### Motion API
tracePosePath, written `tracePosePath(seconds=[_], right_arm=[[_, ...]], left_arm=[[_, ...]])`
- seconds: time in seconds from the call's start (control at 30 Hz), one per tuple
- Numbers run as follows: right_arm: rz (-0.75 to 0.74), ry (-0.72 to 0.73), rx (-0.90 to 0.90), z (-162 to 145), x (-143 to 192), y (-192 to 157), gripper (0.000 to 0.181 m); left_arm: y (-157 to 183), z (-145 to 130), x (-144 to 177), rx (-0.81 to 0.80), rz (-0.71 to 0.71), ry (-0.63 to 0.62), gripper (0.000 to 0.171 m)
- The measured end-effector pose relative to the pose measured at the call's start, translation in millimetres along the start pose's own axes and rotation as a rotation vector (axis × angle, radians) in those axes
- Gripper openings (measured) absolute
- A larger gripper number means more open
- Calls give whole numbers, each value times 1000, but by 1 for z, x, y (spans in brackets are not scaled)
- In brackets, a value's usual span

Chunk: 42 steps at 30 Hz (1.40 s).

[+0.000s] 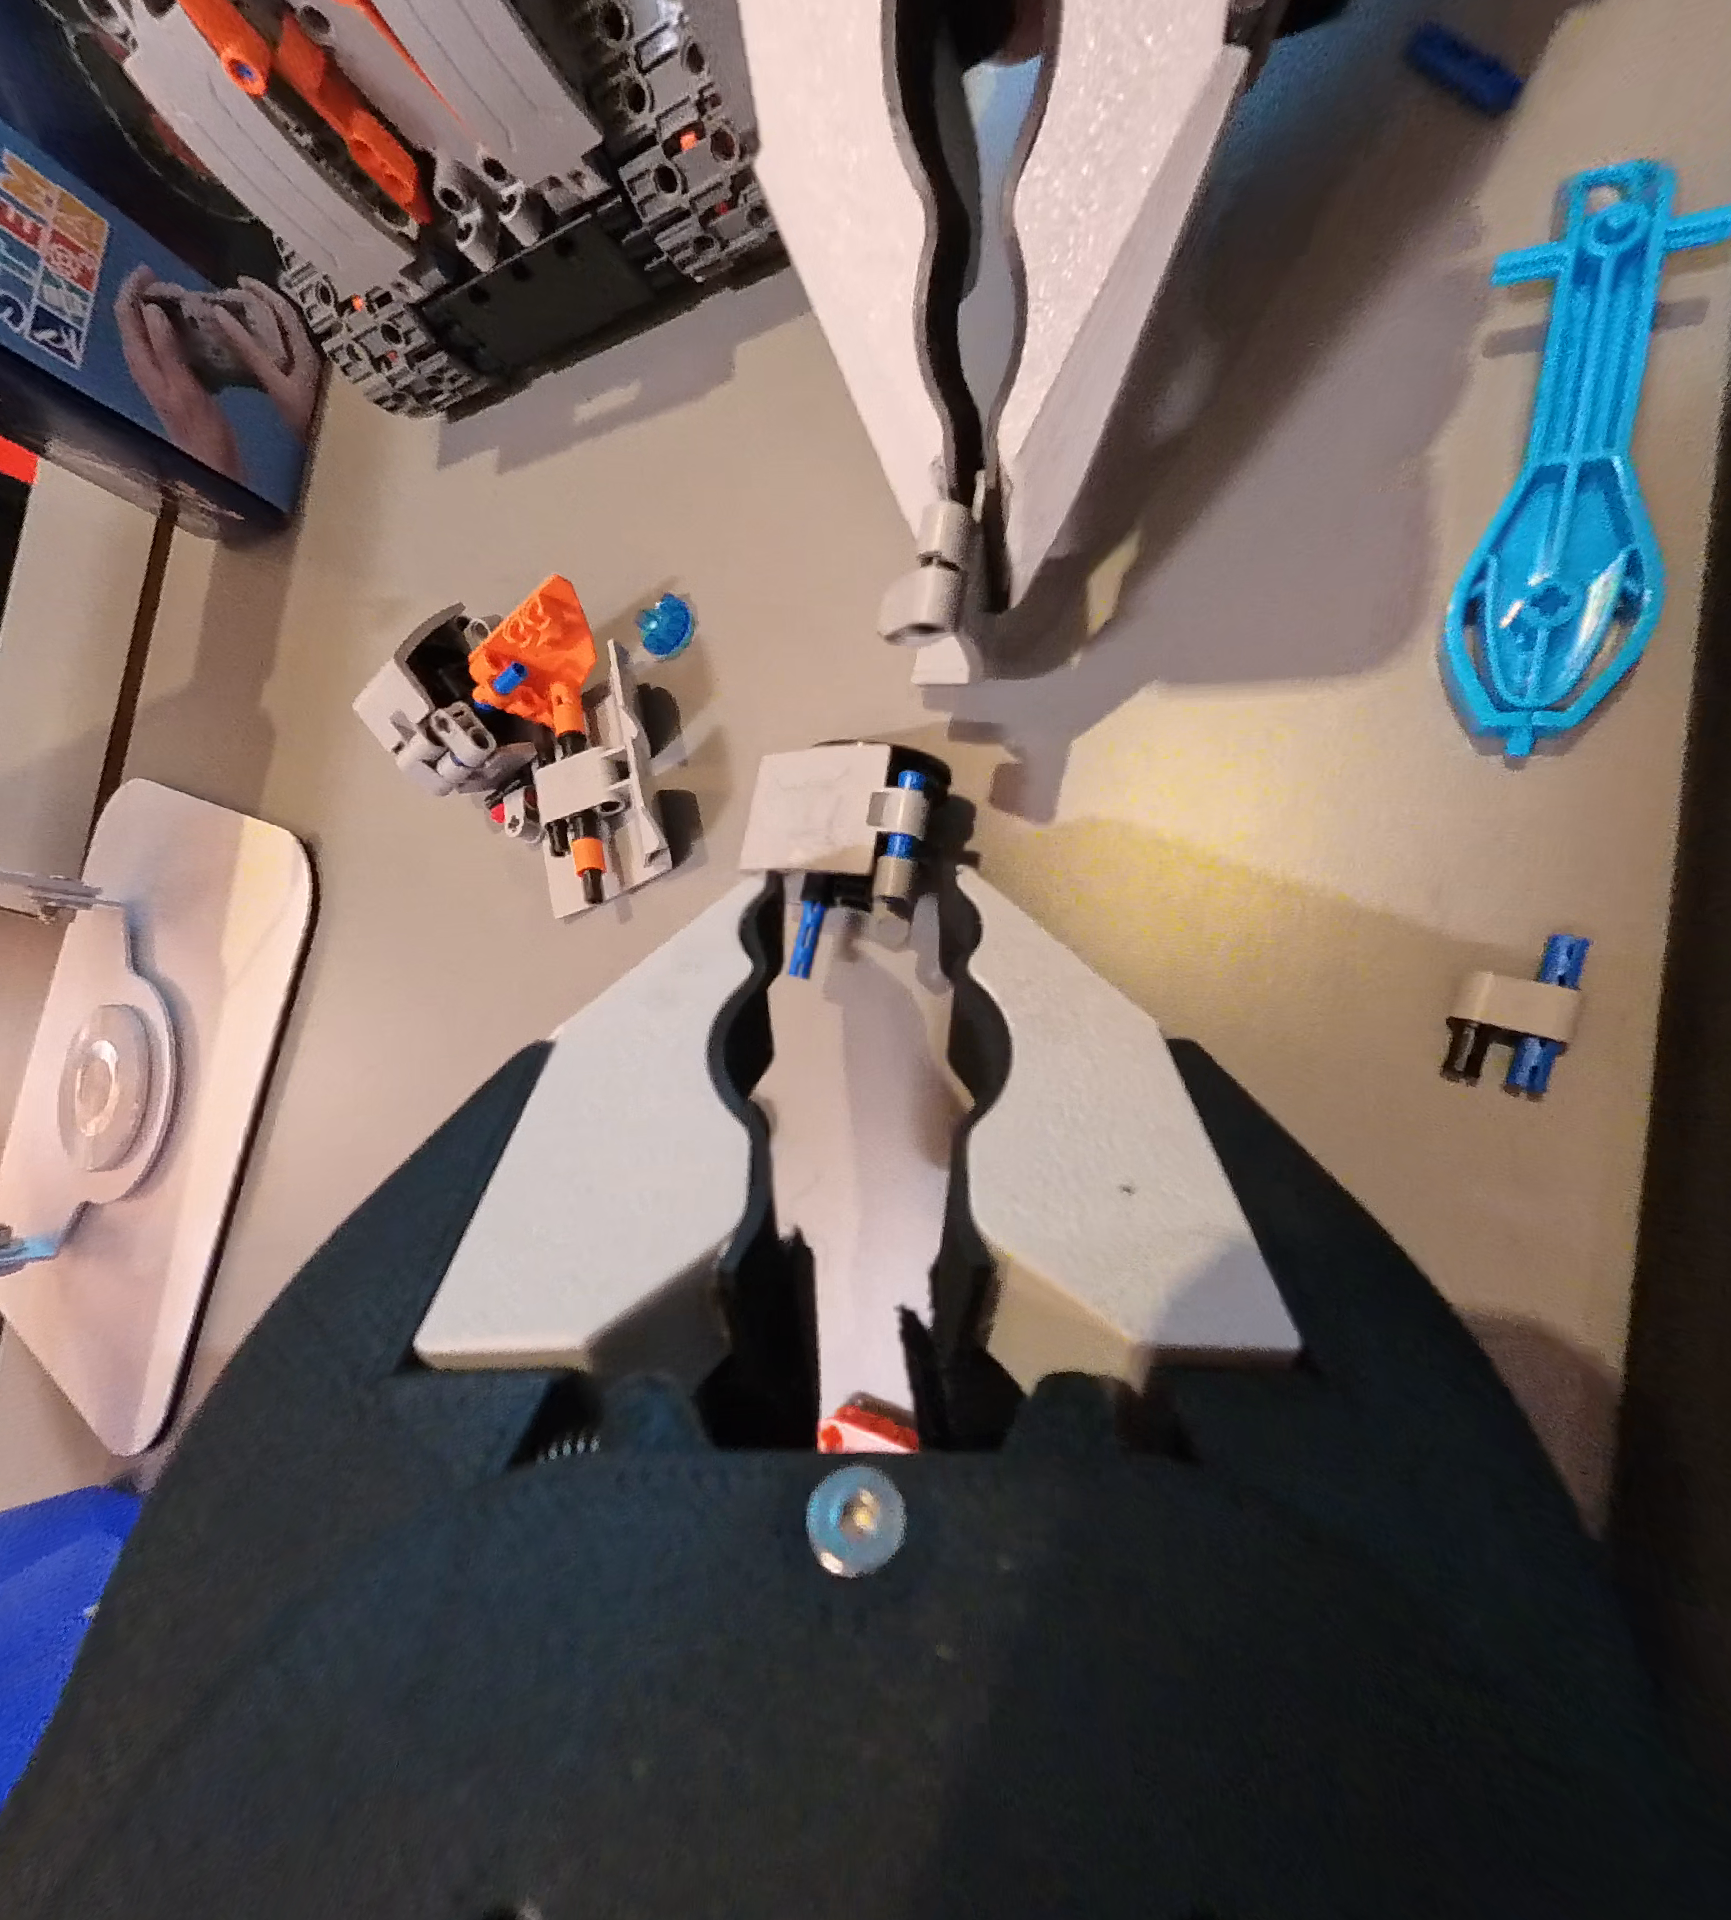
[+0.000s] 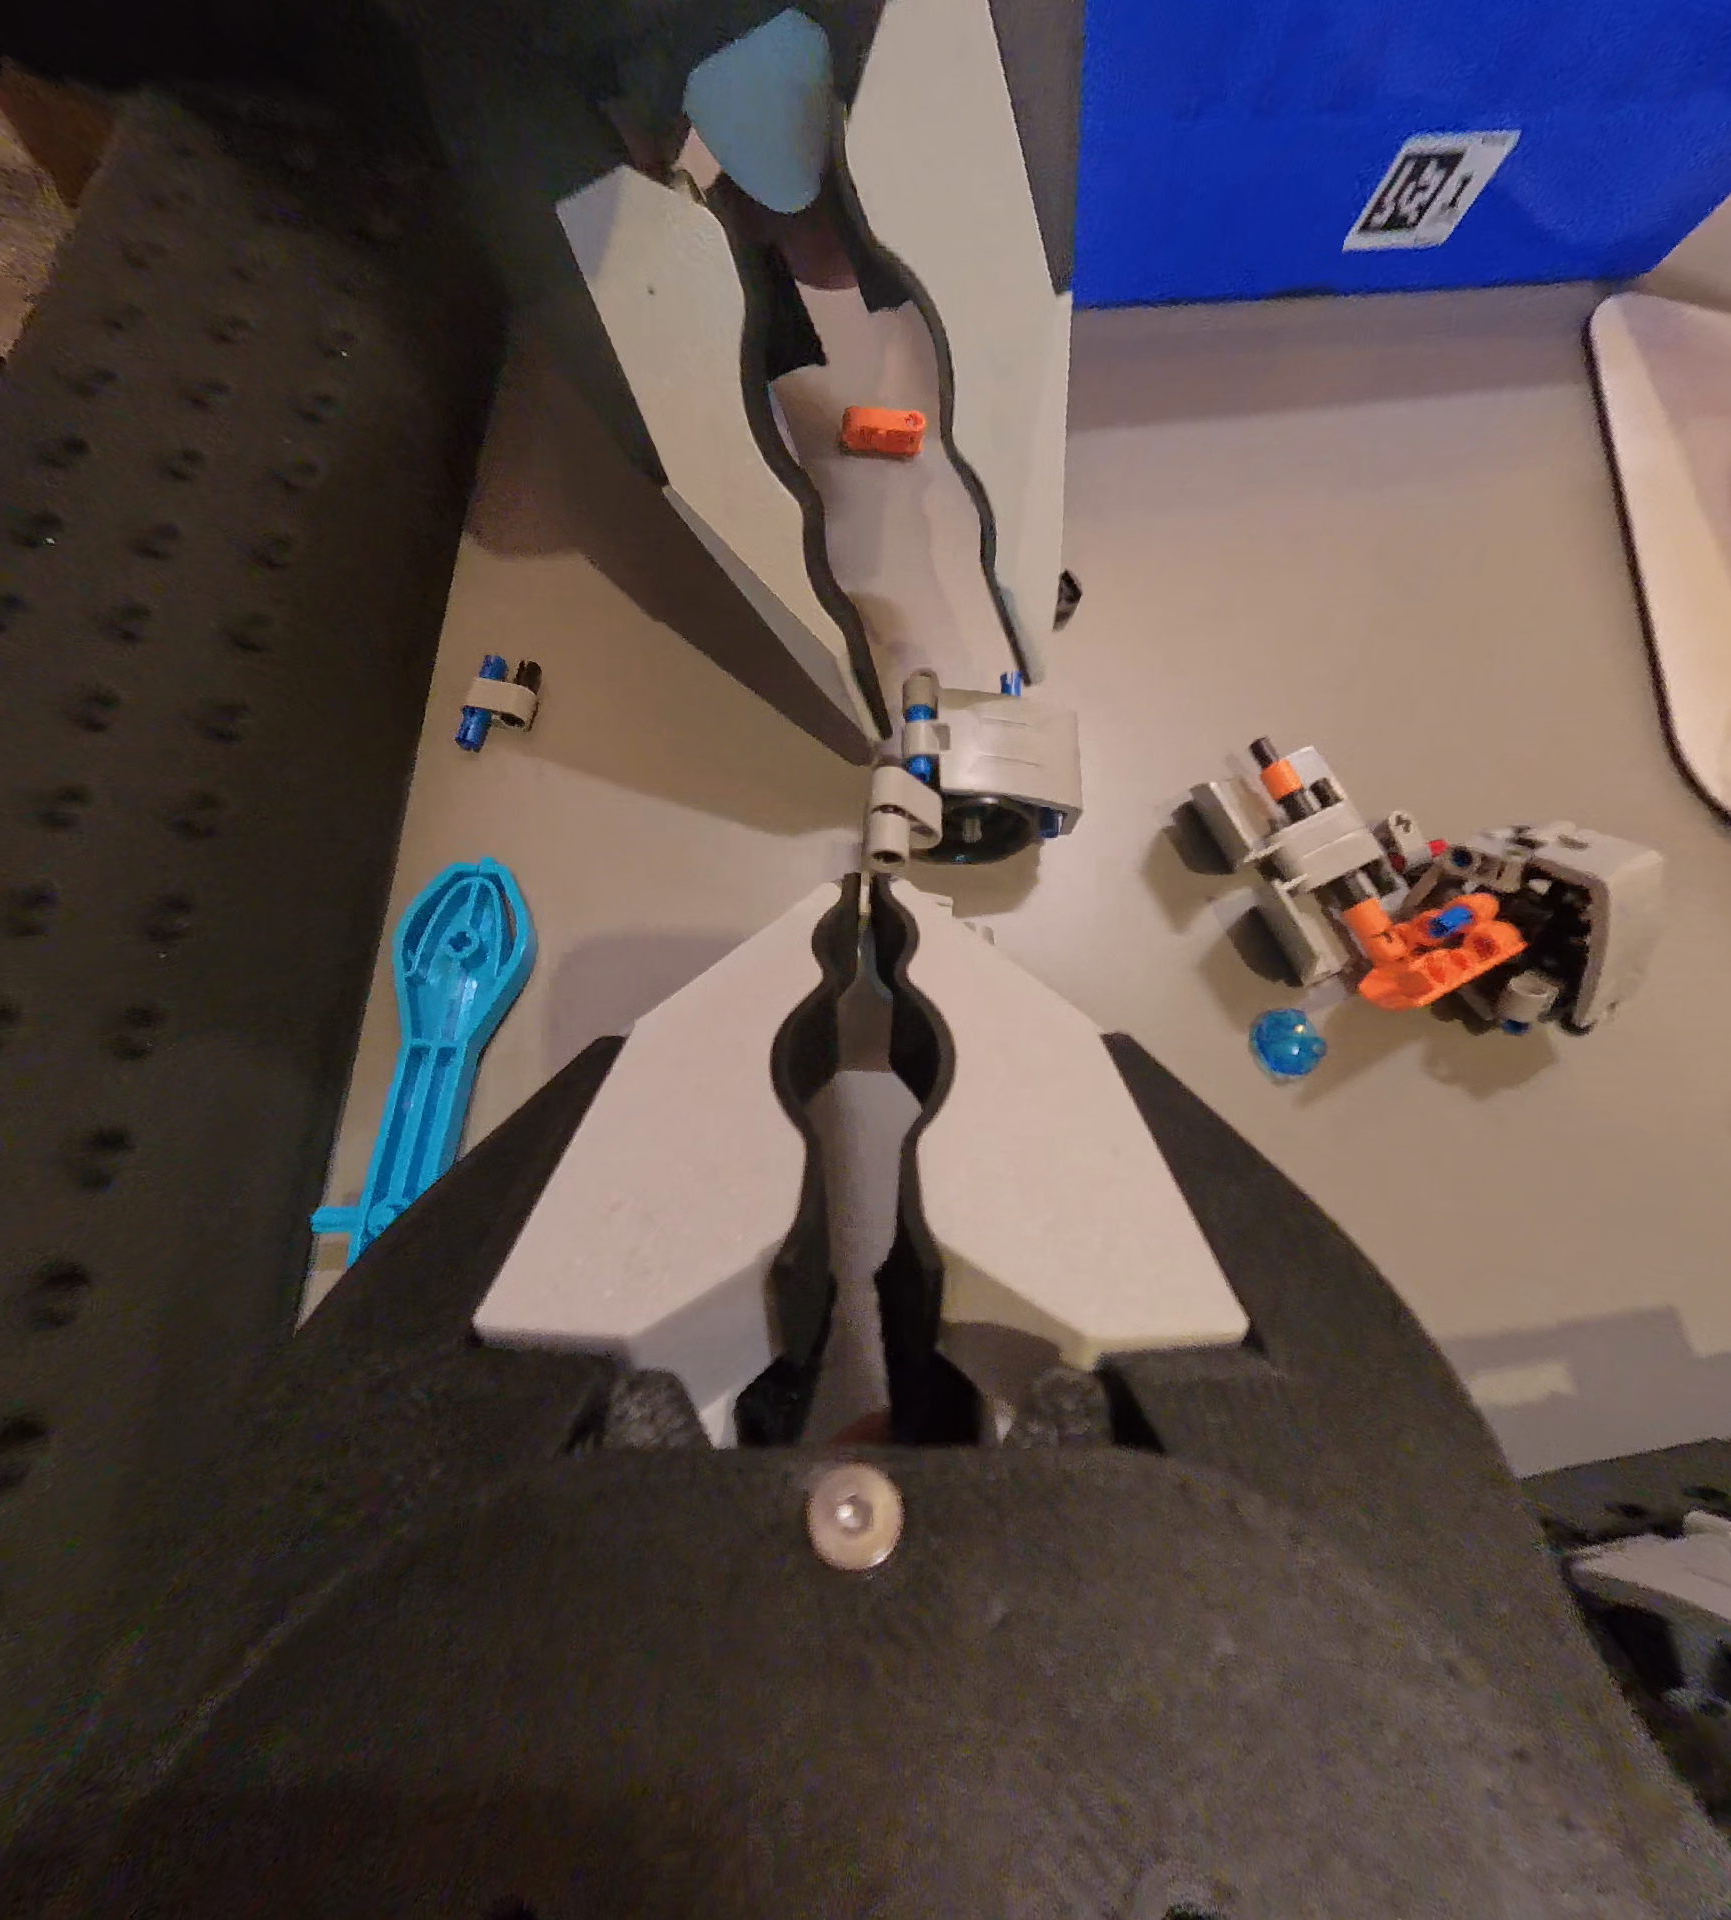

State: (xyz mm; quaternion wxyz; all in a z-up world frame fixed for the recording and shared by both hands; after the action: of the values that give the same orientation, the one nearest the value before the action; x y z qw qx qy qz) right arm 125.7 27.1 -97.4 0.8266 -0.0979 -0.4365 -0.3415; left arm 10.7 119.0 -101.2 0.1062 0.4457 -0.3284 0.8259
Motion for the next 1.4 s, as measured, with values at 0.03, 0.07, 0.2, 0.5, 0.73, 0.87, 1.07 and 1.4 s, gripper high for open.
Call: tracePosePath(seconds=[0.03,0.07,0.2,0.5,0.73,0.87,1.07,1.4], right_arm=[[-31,-8,35,1,-1,-2,0],[-76,-25,84,2,-4,-4,0],[-232,-91,275,3,-12,-12,0],[-150,-32,172,3,-7,-7,0],[-98,-34,90,-1,-3,-2,0],[-99,-70,93,-2,-7,-3,0],[-105,-75,83,-2,-7,-2,0],[-101,-63,71,-1,-4,-2,0]], left_arm=[[2,0,0,-14,8,4,24],[3,0,0,-28,27,7,23],[9,2,-5,-70,51,-2,15],[8,2,-6,-54,42,25,13],[2,-11,-6,-55,-33,-32,19],[-9,-21,-5,26,-59,-77,43],[-6,-8,-1,165,-242,0,62],[-8,-6,-13,239,-282,-61,50]])
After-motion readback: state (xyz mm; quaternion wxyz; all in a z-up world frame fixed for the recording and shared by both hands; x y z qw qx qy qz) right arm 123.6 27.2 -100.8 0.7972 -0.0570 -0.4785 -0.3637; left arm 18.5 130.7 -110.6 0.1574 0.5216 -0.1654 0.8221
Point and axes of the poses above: each gripper's, where its closed fingertips meet, x back along the fingers, z out of its top, y = z × x across the jaws, the point moved 8 cm from there along x, back along the fingers, and after that the axes turned 15 degrees about -y, right-handed, at the moved point
